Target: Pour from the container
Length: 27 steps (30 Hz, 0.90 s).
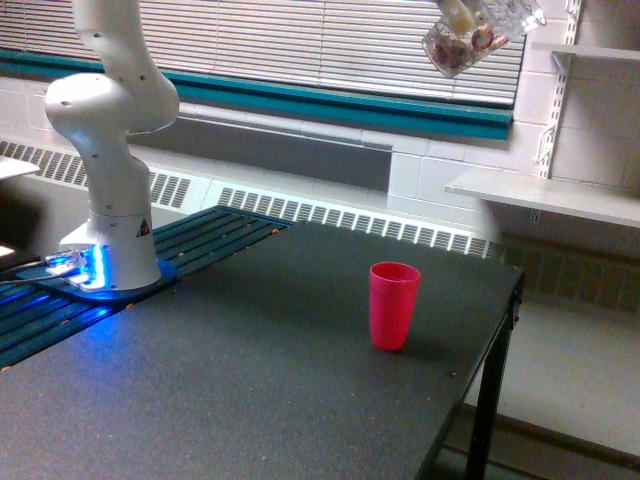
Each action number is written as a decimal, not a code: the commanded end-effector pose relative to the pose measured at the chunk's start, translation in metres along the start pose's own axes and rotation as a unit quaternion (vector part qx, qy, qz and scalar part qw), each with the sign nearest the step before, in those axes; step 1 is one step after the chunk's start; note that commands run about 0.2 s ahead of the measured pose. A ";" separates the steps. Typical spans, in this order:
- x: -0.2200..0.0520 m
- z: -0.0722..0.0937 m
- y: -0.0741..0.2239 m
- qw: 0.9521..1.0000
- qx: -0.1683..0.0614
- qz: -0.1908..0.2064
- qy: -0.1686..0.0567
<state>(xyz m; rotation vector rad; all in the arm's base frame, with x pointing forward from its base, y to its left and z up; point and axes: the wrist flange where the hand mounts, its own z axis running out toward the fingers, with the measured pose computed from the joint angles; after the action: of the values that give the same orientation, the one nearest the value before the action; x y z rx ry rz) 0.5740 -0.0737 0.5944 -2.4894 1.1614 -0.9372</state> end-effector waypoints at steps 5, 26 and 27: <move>0.002 0.000 0.002 1.000 -0.003 0.003 0.004; -0.044 0.020 -0.001 0.997 0.004 -0.074 -0.015; -0.047 0.022 0.000 0.997 0.002 -0.079 -0.015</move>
<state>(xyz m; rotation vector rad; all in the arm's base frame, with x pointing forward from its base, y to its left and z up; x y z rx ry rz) 0.5698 -0.0586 0.5645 -2.5501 1.0860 -0.9213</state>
